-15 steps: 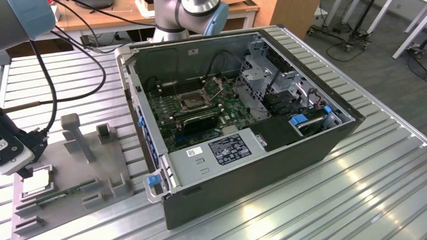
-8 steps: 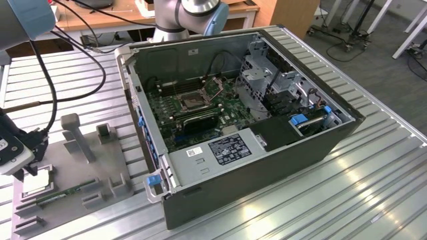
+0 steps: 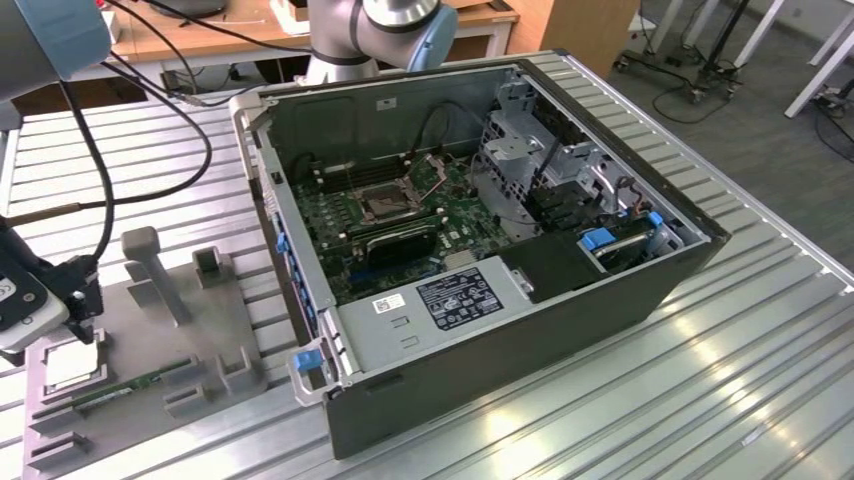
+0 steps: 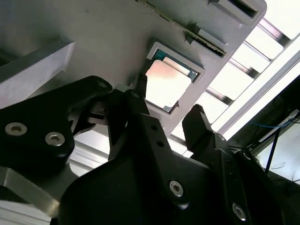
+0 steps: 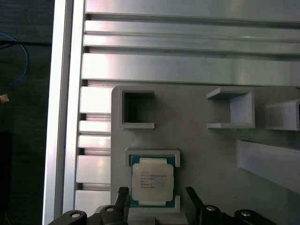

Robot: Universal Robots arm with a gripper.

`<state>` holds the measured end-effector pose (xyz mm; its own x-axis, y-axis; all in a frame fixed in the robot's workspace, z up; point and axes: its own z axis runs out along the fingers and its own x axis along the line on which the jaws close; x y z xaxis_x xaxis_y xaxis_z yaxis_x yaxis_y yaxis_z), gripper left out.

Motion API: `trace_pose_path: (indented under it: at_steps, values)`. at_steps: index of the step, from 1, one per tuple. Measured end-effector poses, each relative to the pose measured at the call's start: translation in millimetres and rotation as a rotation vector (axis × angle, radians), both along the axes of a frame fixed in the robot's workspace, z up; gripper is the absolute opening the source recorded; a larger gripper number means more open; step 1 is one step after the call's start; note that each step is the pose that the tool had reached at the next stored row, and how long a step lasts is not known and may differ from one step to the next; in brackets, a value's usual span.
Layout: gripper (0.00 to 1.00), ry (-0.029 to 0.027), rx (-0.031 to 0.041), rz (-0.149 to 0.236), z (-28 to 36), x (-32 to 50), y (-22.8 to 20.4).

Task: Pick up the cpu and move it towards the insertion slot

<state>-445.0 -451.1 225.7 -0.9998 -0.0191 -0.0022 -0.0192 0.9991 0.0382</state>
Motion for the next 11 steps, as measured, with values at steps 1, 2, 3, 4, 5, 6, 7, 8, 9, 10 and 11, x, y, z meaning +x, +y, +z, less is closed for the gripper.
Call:
trace_pose_path:
  at_steps: [1, 2, 3, 4, 5, 6, 7, 8, 9, 10, 11]
  values:
    - [0.58, 0.0, 0.0, 0.0, 0.0, 0.0, 0.0]
    - [0.64, 0.0, 0.0, 0.0, 0.0, 0.0, 0.0]
    - [0.64, 0.0, 0.0, 0.0, 0.0, 0.0, 0.0]
    - [0.71, 0.0001, -0.0001, 0.0, 0.0, 0.0, 0.0]
    - [0.71, 0.0001, 0.0, 0.0, 0.0, 0.0, 0.0]
    - [0.71, 0.0001, 0.0, 0.0, -0.1, 0.0, 0.0]
    - [0.71, -0.0001, 0.0001, 0.0, -0.4, 0.0, 0.0]
    - [0.71, -0.0004, 0.0003, 0.0, -1.2, 0.0, 0.0]
    - [0.71, -0.0002, 0.0002, 0.0, -1.8, 0.0, 0.0]
    - [0.71, 0.0001, 0.0, 0.0, -2.2, 0.0, 0.0]
    - [0.71, 0.0001, -0.0001, 0.0, -2.3, 0.0, 0.0]
